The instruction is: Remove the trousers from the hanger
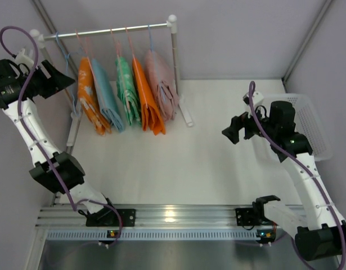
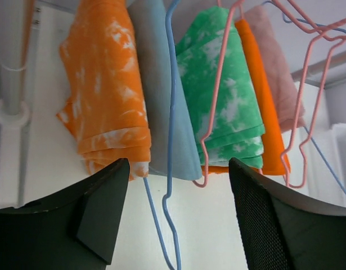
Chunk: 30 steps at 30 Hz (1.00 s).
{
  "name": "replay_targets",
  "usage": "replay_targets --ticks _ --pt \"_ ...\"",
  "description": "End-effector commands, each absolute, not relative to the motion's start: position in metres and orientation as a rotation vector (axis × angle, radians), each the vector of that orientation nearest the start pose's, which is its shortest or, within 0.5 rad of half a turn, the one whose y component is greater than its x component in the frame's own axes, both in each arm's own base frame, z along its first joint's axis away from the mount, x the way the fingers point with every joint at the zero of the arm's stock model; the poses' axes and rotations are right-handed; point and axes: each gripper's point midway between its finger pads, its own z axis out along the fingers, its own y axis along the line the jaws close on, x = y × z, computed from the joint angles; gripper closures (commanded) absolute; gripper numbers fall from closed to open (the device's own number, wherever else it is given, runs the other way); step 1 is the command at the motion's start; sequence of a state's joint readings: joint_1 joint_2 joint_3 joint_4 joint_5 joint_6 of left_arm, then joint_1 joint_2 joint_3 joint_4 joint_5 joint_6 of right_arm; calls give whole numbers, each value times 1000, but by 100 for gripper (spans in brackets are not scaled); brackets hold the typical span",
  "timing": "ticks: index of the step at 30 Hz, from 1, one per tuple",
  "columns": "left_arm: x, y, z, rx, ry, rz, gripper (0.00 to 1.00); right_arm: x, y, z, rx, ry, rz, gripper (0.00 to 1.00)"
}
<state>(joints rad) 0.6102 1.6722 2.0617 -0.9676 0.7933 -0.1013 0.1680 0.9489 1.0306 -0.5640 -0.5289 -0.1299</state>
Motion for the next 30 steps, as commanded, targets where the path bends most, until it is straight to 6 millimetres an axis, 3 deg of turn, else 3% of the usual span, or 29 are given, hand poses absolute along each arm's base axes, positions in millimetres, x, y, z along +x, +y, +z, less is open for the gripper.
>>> replay_targets --ticks 1,5,10,14,18,26,30 --pt "395 93 396 -97 1909 -779 25 268 144 286 -672 1877 620 1" --pt "398 90 388 -55 1889 -818 31 271 146 280 -675 1892 627 0" --pt "408 86 394 35 1810 -934 48 273 149 278 -677 1893 644 1" --pt "416 88 396 34 1775 -1017 54 273 149 275 -681 1899 642 1" --pt "419 87 394 34 1760 -1073 56 274 148 274 -684 1900 632 1" --pt "424 88 372 -9 1769 -1080 56 276 148 276 -684 1896 633 1" --pt "423 82 374 35 1745 -1092 58 275 148 273 -686 1901 635 1"
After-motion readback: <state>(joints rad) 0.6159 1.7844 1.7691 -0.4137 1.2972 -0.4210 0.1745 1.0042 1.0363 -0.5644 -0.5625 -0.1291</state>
